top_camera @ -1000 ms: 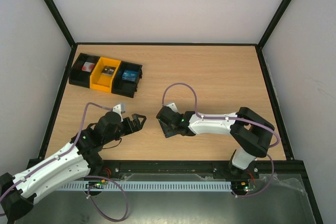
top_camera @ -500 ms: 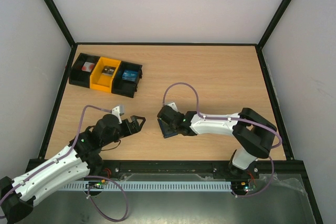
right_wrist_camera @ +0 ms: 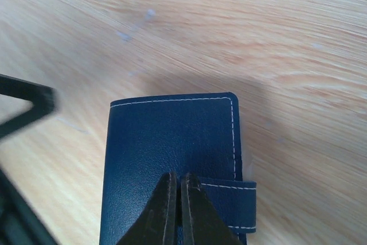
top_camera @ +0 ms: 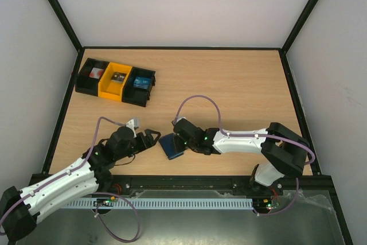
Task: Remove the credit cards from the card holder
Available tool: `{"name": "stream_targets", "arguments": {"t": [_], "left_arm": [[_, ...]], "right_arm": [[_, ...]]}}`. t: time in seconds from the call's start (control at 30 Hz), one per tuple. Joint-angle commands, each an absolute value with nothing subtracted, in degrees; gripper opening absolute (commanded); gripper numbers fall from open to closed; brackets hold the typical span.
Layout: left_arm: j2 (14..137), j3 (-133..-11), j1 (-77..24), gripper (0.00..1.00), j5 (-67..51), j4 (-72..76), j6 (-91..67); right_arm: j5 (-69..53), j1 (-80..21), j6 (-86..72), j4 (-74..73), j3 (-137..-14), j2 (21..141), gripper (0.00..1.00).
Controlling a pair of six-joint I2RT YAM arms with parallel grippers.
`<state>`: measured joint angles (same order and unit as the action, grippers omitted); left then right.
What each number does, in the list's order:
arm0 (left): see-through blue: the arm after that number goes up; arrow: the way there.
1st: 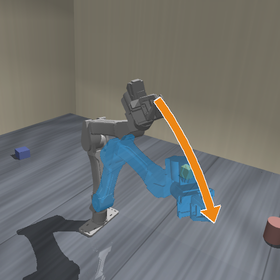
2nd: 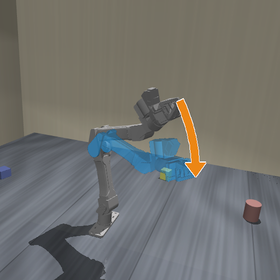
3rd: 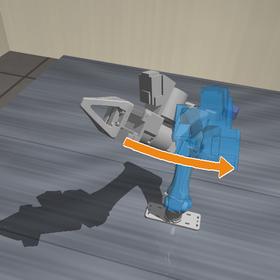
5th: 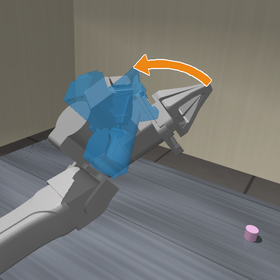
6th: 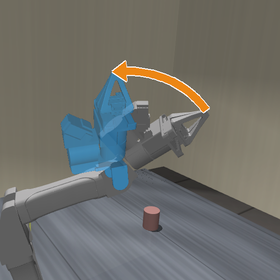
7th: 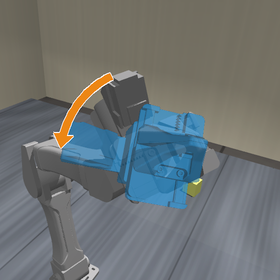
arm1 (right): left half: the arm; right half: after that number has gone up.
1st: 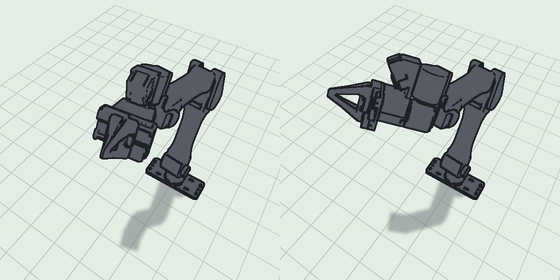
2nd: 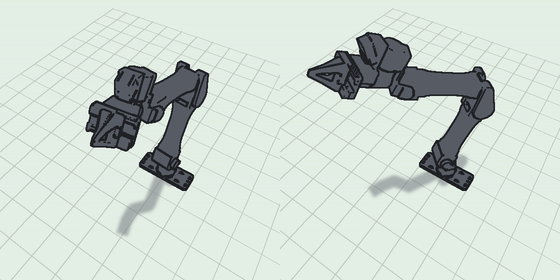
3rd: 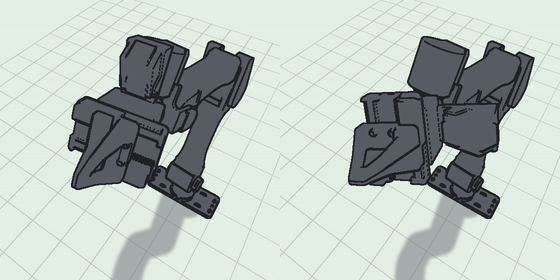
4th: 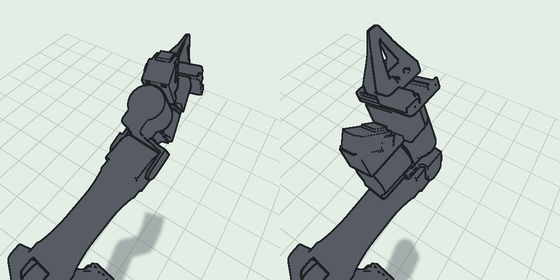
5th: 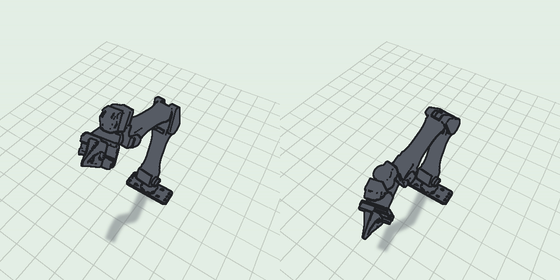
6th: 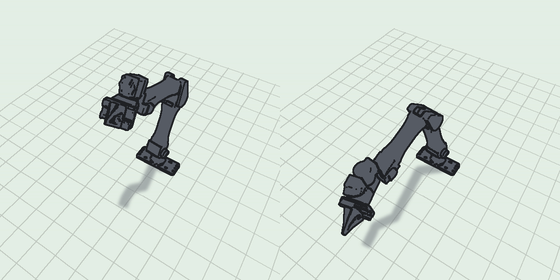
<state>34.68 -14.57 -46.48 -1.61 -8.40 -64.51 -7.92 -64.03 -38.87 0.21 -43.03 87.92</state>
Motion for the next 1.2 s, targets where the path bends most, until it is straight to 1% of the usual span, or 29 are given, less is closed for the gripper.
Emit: {"name": "stream_targets", "arguments": {"t": [0.0, 0.2, 0.33, 0.57, 0.73, 0.83, 0.9, 0.97, 1.07, 1.17], "left_arm": [[33.6, -10.5, -46.6, 0.80, -3.0, -3.9, -68.9], [32.5, -4.6, -46.6, 0.77, -5.4, 5.6, -72.6], [34.4, -3.9, -46.6, 0.75, -5.5, 8.8, -72.0], [41.0, -3.5, -46.6, 0.75, -7.4, 13.2, -71.9], [41.5, -2.6, -46.7, 0.78, -6.9, 14.0, -73.0], [40.4, -2.1, -46.7, 0.78, -7.1, 15.0, -73.7], [39.5, -2.0, -46.7, 0.73, -7.7, 15.9, -75.1], [38.4, -1.9, -46.6, 0.66, -8.6, 17.4, -76.0], [37.1, -1.9, -46.7, 0.52, -8.4, 17.6, -77.2], [36.4, -1.7, -46.6, 0.41, -7.3, 16.4, -77.6]], "right_arm": [[-12.0, -64.5, -45.2, 12.5, -39.8, 85.3, 0.02], [-12.7, -64.6, -52.2, 24.1, -32.2, 84.6, 0.02], [-15.4, -64.5, -56.1, 31.3, -28.5, 86.2, 0.02], [-16.2, -64.5, -57.5, 34.3, -27.7, 86.0, 0.02], [-15.4, -64.5, -60.6, 38.3, -26.6, 86.2, 0.02], [-15.4, -64.5, -61.8, 40.1, -26.4, 86.7, 0.02], [-15.6, -64.5, -62.3, 41.0, -26.7, 87.2, 0.02], [-16.0, -64.5, -62.8, 41.9, -26.8, 87.8, 0.02], [-16.2, -64.6, -63.2, 42.5, -26.6, 88.1, 0.02], [-15.9, -64.6, -63.2, 42.9, -26.0, 87.8, 0.02]]}}
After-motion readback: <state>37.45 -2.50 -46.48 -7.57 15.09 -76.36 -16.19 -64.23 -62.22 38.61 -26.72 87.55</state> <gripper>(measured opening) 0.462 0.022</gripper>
